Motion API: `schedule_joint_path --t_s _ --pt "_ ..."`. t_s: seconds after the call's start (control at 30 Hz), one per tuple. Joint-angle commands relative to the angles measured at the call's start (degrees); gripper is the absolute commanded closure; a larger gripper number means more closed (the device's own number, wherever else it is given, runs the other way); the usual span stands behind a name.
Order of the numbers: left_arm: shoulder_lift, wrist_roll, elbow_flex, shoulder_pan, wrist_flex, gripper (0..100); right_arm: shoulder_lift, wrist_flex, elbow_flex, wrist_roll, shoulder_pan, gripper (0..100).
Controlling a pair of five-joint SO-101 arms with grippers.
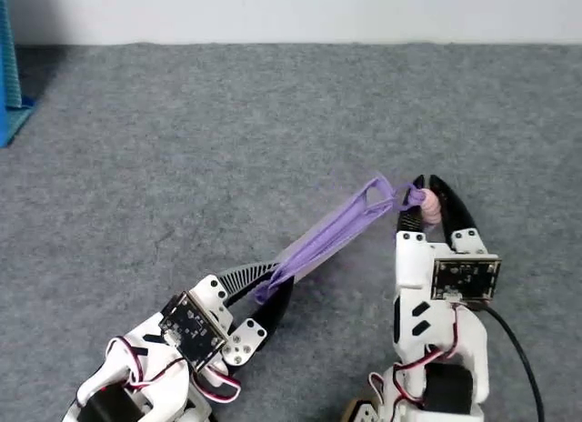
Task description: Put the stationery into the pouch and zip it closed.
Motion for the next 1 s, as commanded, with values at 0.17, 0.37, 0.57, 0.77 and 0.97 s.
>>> schedule_joint_path --t_s 0.17,0.37,0.57,0.77,0.97 --pt "-0.88 0.62 -0.84 -0.18 0.79 99 1.01 2.77 -0.62 1.58 7.16 99.1" --pt "-0.88 0.62 -0.84 -0.26 0.79 99 1.01 3.65 -1.76 1.85 9.19 99.1" --pt "-0.97 0.62 -0.84 -0.26 0.79 99 1.1 3.65 -1.67 1.85 17.71 99.1" --pt "-0.97 0.62 -0.84 -0.35 0.79 99 1.01 5.58 -1.76 1.85 22.11 99.1" --pt "-0.97 0.62 -0.84 -0.35 0.79 99 0.92 9.01 -2.99 1.85 20.09 99.1"
